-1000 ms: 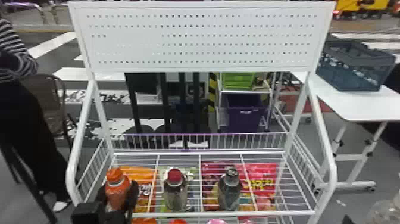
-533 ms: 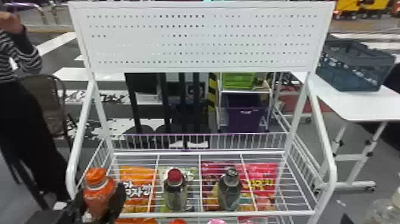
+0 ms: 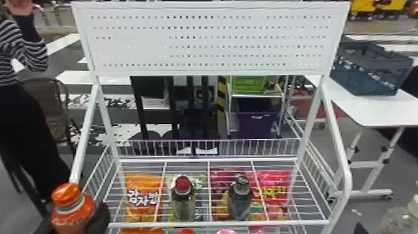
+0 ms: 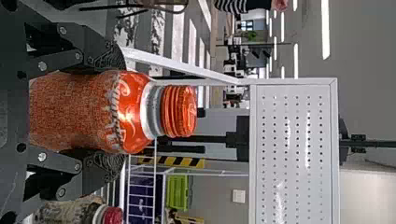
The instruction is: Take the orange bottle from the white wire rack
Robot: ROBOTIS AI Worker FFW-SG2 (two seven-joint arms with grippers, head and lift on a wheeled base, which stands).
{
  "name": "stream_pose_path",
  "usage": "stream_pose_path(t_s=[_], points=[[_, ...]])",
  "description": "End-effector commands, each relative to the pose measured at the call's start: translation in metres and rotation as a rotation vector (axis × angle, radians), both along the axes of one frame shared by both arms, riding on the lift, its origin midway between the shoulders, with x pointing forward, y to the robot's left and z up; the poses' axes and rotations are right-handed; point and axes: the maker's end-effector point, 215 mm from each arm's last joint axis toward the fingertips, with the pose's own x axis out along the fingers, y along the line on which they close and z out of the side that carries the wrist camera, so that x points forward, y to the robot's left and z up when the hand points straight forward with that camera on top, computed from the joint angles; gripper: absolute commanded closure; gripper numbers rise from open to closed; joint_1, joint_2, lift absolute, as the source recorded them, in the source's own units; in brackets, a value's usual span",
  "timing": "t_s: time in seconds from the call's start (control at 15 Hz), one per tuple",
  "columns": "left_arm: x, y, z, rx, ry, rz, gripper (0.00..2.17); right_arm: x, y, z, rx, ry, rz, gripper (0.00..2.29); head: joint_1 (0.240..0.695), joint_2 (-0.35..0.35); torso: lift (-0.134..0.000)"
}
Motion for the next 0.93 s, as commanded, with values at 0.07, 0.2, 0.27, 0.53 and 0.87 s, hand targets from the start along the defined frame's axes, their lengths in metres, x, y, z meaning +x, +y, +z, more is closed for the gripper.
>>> stream_pose_path(t_s=[0.07,0.2,0.27,0.53,0.87], points=[[-0.0109,0.0063,0.0017,0.003,0.011,0.015,2.09,0.0013,0.0011,0.0013,0.000,-0.004,0.001,1.03,0.499,0.000,0.000],[-0.0106,0.0074,0.0029,0.005,0.009,0.016,2.09,0.0015,0.0020,0.0030,0.002,-0.008,0.003,1.03,0.499,0.000,0.000],[-0.0105,0.0070,0.0037,0.003,0.006,0.015,2.09,0.0007,0.0020,0.0020,0.002,-0.005,0.003,1.03,0.499,0.000,0.000],[-0.0088,0.0081,0.0022,0.003,0.006,0.017,2.09,-0.0013,0.0021,0.0015,0.004,-0.003,0.003,1.03,0.499,0.000,0.000],[-0.0082,0.0145,0.0016,0.009,0.006,0.031,2.09,-0.0023,0.0023,0.0027,0.005,-0.007,0.003,1.03,0.499,0.000,0.000]])
